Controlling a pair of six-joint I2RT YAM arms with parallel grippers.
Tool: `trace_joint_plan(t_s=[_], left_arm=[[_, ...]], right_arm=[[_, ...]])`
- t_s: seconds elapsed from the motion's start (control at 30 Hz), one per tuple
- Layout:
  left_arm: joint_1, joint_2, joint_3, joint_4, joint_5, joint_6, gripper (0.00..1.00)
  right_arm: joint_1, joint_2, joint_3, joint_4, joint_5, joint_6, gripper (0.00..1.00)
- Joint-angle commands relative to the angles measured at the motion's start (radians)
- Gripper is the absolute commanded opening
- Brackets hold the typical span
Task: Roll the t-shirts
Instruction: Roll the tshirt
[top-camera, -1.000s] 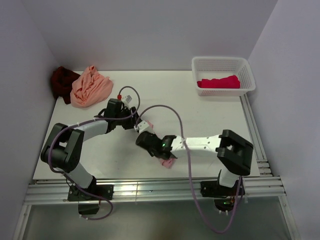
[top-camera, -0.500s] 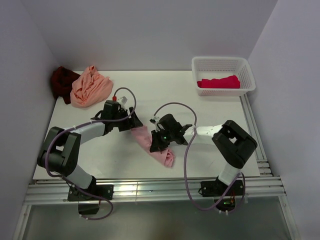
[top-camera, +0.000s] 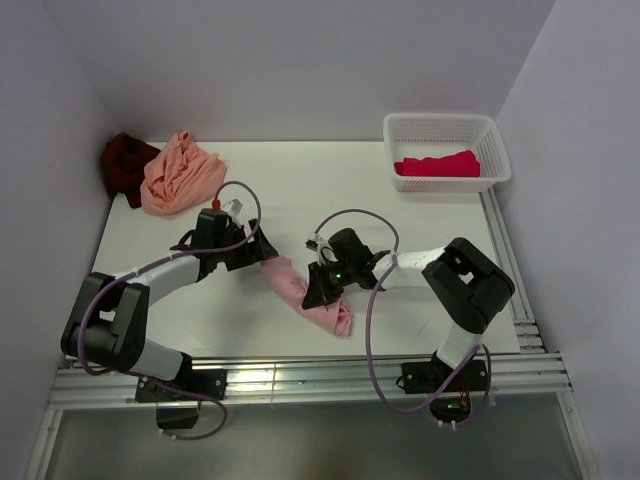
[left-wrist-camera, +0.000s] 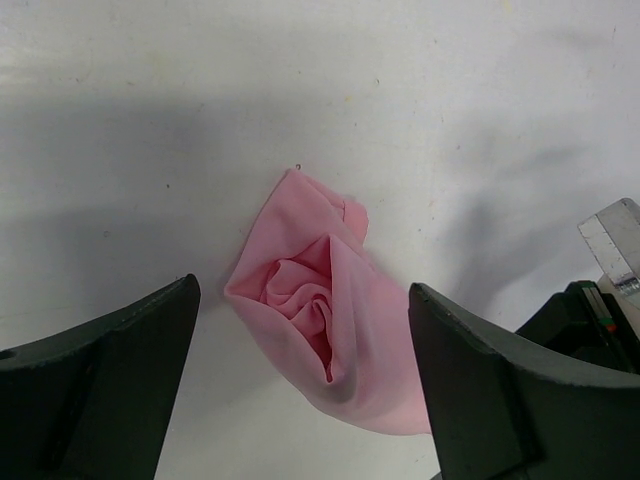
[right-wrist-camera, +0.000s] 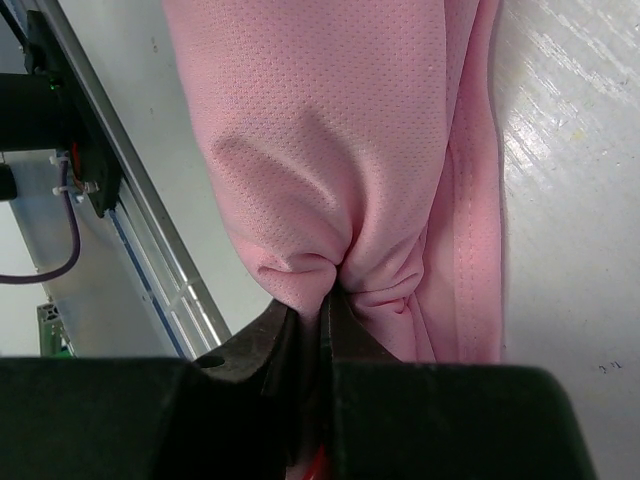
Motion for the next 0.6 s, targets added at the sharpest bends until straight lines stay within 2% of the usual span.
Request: trace_joint_plan(t_s=[0.0, 0.2, 0.43, 0.53, 0.57], left_arm=[[0.002, -0.006, -0.016, 0.018, 0.043, 0.000, 0.89], [0.013, 0.010, -0.076, 0.058, 0.055, -0.032, 0.83], [0.077, 0.077, -0.127, 0.170, 0.173, -0.044, 0.79], [0.093, 0.117, -0.113, 0.216, 0.240, -0.047, 0.73], [0.094, 0.146, -0.107, 0.225, 0.253, -0.047, 0.68]], right_arm=[[-0.001, 0.030, -0.038, -0.106, 0.045, -0.029, 0.00], [-0.009, 0.040, -0.023, -0.121, 0.068, -0.037, 0.00], [-0.009, 0.035, -0.014, -0.172, 0.112, -0.041, 0.00], [-0.011, 0.033, -0.015, -0.175, 0.118, -0.041, 0.00], [-0.011, 0.033, -0.014, -0.175, 0.117, -0.040, 0.00]])
